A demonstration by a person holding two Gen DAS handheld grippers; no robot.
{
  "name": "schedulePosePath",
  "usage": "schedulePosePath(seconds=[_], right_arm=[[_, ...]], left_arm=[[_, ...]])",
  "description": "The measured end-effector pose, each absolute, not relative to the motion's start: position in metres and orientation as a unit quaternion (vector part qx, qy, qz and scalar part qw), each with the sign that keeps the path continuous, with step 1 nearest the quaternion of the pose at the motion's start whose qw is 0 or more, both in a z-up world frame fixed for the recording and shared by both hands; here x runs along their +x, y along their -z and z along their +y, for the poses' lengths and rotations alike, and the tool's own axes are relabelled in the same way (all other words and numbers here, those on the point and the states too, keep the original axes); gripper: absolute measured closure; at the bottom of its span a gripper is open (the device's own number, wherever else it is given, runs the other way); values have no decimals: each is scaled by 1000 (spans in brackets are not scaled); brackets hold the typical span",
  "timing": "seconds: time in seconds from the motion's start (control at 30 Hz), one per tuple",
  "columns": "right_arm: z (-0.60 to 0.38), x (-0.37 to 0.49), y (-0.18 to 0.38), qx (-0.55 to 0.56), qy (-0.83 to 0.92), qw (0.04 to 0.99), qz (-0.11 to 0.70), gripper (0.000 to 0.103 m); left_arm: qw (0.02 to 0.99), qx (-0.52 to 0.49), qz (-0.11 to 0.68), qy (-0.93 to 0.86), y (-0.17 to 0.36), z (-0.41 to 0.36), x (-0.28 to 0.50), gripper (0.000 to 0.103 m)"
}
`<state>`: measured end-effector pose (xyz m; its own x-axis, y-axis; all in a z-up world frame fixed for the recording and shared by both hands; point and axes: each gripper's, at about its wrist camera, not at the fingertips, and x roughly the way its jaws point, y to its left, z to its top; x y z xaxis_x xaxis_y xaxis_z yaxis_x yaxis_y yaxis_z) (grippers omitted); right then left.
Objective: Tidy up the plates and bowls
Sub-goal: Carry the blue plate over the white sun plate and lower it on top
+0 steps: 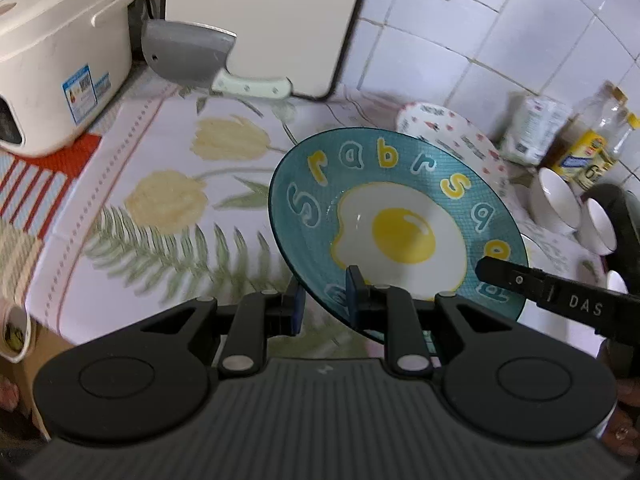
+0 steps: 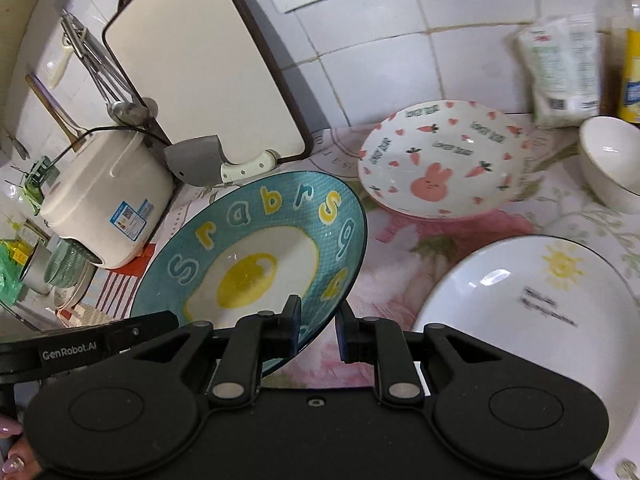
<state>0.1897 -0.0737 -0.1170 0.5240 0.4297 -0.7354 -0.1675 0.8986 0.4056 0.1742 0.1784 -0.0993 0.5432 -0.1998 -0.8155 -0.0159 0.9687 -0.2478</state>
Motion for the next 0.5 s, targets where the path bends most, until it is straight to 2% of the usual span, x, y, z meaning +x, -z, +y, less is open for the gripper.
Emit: schedulePosePath(seconds=[0.5], right_arm=[[-153,123,99,165,-148,864,452,80]], left_arm=[[865,-106,479,109,90,107,126,84]])
